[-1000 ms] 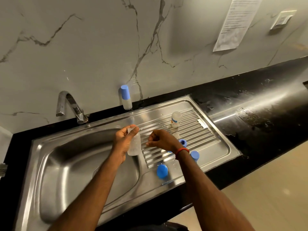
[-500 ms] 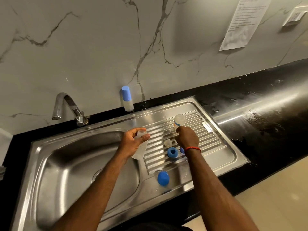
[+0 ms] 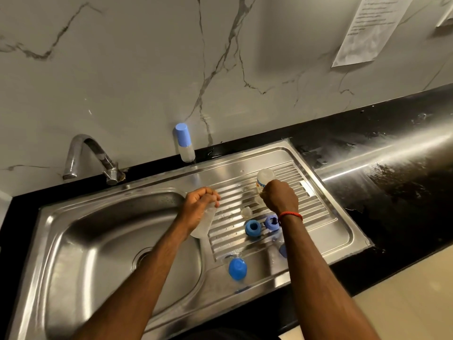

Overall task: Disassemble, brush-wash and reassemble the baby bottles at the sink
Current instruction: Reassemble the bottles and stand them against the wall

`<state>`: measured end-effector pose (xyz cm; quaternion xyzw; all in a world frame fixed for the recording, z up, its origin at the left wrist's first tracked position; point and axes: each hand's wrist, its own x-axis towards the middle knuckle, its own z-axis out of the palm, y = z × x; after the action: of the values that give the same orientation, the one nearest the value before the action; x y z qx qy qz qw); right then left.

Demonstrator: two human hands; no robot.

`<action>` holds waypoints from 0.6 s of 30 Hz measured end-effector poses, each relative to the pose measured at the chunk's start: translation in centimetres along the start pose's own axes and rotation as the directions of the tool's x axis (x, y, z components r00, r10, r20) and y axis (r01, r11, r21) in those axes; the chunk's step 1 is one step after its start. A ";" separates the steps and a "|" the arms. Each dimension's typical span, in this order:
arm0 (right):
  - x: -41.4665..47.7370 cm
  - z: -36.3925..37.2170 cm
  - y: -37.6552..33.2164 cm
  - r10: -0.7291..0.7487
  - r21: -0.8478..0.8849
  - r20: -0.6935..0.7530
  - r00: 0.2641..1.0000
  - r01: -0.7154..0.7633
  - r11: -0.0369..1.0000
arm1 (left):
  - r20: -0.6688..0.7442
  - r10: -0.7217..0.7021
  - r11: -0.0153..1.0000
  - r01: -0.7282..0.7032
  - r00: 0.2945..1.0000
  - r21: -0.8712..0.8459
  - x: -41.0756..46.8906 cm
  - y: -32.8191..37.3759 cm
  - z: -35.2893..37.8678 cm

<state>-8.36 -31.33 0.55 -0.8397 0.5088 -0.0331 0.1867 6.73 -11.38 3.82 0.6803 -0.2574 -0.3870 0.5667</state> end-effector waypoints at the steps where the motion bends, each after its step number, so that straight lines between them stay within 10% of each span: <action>1: 0.3 -0.4 -0.2 -0.023 0.075 0.016 1.000 0.022 0.997 | 0.002 0.010 1.000 -0.010 1.000 0.006 0.0 0.1 0.2; 8: -0.9 -2.8 -2.9 -0.311 0.631 0.105 0.945 0.179 0.755 | -0.038 0.008 0.997 -0.006 0.999 0.073 0.2 -0.1 0.7; 18: -2.7 -1.0 -4.6 -0.385 0.787 0.159 0.909 0.119 0.605 | -0.161 -0.036 0.995 0.050 0.986 0.086 -0.3 0.2 0.4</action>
<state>-6.05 -27.35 3.43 -0.7399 0.2853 -0.1369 0.5936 6.21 -11.39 4.06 0.7393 -0.2138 -0.3314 0.5458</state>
